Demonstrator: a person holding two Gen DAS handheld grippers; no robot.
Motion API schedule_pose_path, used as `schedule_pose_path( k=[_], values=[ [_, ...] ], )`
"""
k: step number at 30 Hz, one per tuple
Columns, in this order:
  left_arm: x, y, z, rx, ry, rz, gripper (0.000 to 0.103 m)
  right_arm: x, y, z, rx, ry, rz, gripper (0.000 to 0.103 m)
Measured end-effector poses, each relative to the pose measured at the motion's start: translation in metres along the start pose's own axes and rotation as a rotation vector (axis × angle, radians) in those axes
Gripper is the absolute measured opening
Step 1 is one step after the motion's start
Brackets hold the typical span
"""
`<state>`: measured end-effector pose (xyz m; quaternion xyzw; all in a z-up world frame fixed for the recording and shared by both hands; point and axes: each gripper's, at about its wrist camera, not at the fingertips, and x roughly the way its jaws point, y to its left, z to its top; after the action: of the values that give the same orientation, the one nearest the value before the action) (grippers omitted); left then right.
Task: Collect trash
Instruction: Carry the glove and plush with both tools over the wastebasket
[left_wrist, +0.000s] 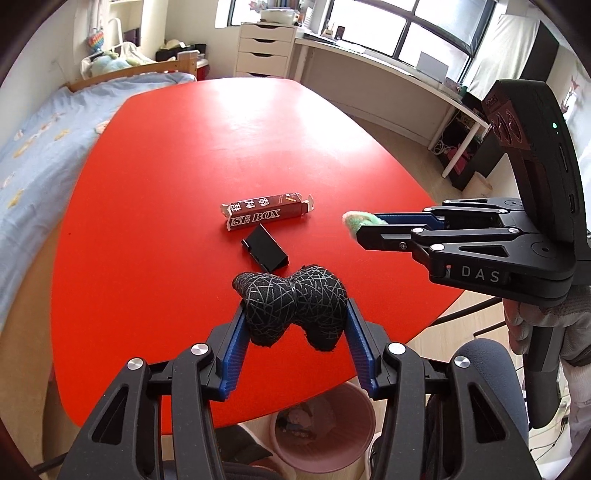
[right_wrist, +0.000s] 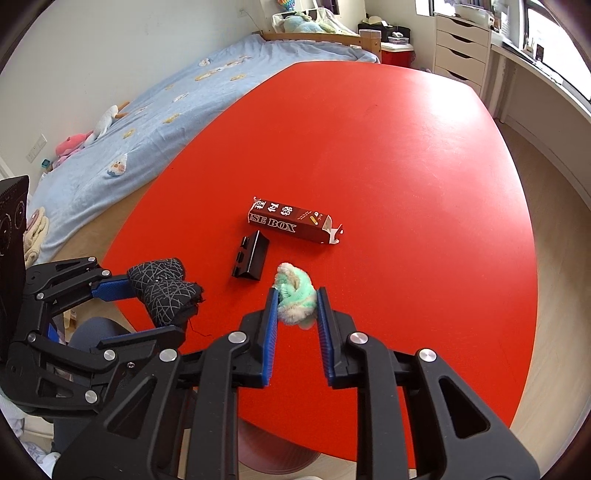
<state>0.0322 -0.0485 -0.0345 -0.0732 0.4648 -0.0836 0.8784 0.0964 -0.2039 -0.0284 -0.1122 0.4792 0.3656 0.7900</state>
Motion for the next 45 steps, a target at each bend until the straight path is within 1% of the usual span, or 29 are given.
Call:
schedule_pose_path(
  k=[4, 12, 21, 31, 38, 45],
  values=[
    [-0.017, -0.004, -0.002, 0.027, -0.009, -0.002, 0.049, -0.023, 0.010, -0.014, -0.015, -0.020, -0.008, 0.020],
    [-0.046, -0.017, -0.018, 0.071, -0.025, -0.024, 0.049, -0.065, 0.027, -0.052, -0.018, -0.051, 0.001, 0.020],
    [-0.066, -0.035, -0.042, 0.126, -0.016, -0.049, 0.049, -0.097, 0.046, -0.094, -0.038, -0.047, 0.017, 0.020],
    [-0.069, -0.046, -0.068, 0.158, 0.028, -0.077, 0.049, -0.107, 0.063, -0.128, -0.057, -0.008, 0.020, 0.020],
    [-0.069, -0.050, -0.081, 0.166, 0.054, -0.099, 0.049, -0.102, 0.068, -0.141, -0.055, 0.021, 0.033, 0.020],
    [-0.069, -0.053, -0.086, 0.169, 0.062, -0.108, 0.049, -0.101, 0.073, -0.145, -0.055, 0.027, 0.041, 0.020]
  ],
)
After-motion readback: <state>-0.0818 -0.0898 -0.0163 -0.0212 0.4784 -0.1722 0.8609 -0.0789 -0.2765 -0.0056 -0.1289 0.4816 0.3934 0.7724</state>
